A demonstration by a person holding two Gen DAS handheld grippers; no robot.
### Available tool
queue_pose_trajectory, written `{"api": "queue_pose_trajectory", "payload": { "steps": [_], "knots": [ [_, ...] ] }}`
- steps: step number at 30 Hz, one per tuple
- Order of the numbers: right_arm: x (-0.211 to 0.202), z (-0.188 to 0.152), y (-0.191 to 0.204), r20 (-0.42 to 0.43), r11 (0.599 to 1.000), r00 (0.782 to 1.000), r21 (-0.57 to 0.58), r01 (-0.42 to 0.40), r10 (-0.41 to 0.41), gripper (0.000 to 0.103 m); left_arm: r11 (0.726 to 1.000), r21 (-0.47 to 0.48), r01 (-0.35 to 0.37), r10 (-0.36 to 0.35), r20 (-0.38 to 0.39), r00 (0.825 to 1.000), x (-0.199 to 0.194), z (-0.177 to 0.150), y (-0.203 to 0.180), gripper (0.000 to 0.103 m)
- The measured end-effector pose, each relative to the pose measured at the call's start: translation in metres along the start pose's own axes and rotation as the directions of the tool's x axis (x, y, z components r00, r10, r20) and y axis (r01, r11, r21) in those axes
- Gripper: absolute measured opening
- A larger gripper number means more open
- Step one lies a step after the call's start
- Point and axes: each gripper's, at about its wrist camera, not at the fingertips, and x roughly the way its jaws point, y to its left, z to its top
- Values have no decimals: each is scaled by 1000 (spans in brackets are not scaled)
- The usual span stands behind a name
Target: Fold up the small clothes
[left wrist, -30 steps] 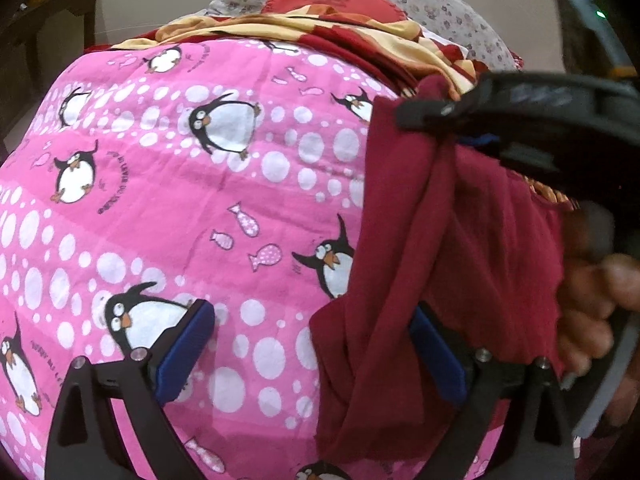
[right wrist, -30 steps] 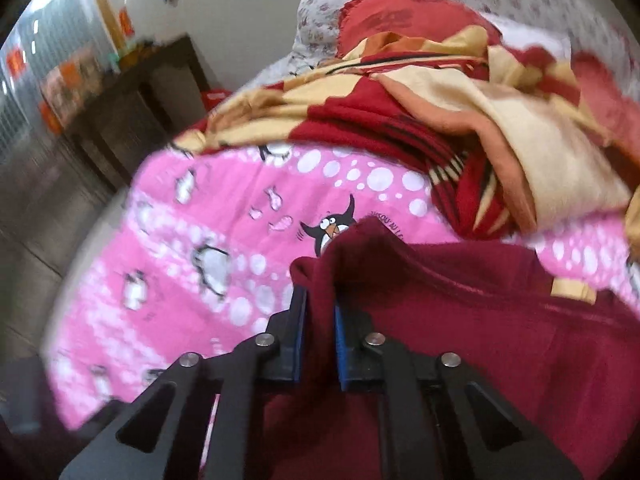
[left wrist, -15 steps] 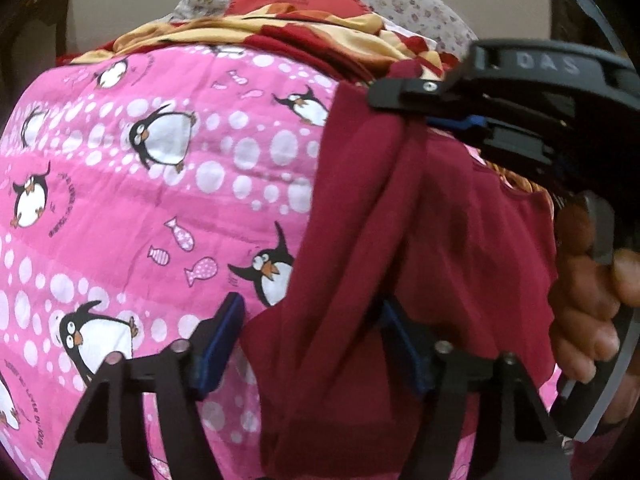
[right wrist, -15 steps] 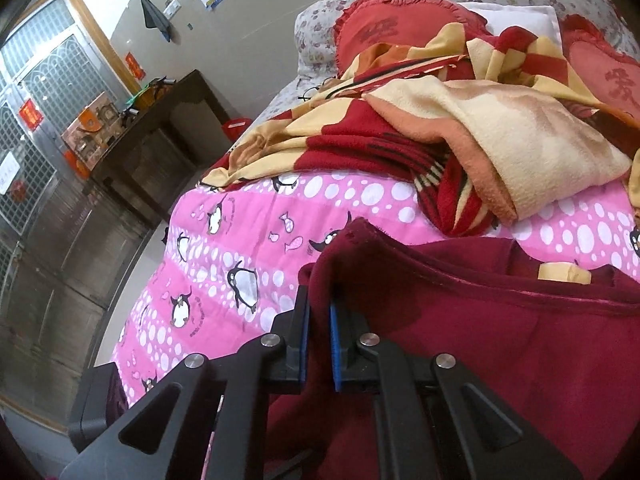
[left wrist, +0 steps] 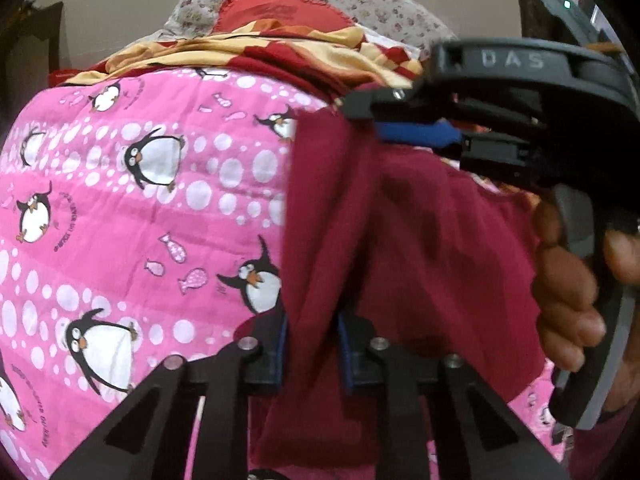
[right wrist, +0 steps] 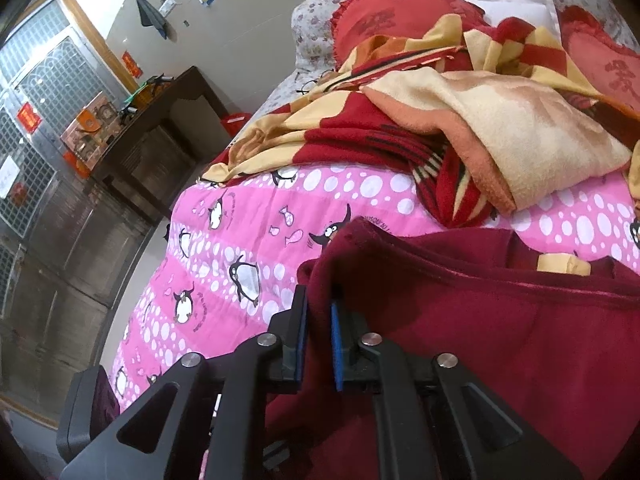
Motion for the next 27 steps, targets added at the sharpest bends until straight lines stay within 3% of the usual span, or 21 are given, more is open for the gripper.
{"api": "queue_pose_trajectory", "payload": {
  "steps": [2,3,7,16,18,19,20,21,22,23,27],
  "knots": [
    [-5,1,0,5,1000,1000,4,24,-24,57,1000,-17,23,-23,12,1000,-3,1,1,19],
    [-8,2,0,11,999,999,9,31,-31,62,999,-25,34,-33,17,999,-6,0,3,19],
    [-5,3,5,-17,999,999,7,41,-41,65,999,-19,47,-47,35,998,-16,-2,-1,18],
    [34,-7,28,-127,974,973,-147,172,-191,63,996,54,77,-81,63,995,-33,-4,-24,18],
    [29,-11,26,-95,968,974,-163,190,-207,36,996,64,65,-69,66,995,-35,-5,-24,19],
    [26,-11,24,-85,969,975,-158,190,-204,29,996,60,65,-69,63,996,-34,-5,-23,22],
    [22,-11,20,-73,972,977,-142,187,-198,23,996,57,69,-72,57,996,-34,-5,-21,36],
    [18,-10,15,-65,978,982,-121,169,-177,20,996,54,69,-72,48,996,-35,-6,-19,61],
    [15,-10,13,-59,981,984,-110,160,-168,19,997,49,67,-70,51,996,-37,-8,-16,70],
    [12,-9,11,-53,983,986,-103,153,-159,18,997,44,63,-66,71,995,-41,-10,-13,78],
    [9,-7,11,-47,985,988,-104,141,-146,17,998,50,24,-29,84,996,-40,-15,-7,88]
  ]
}}
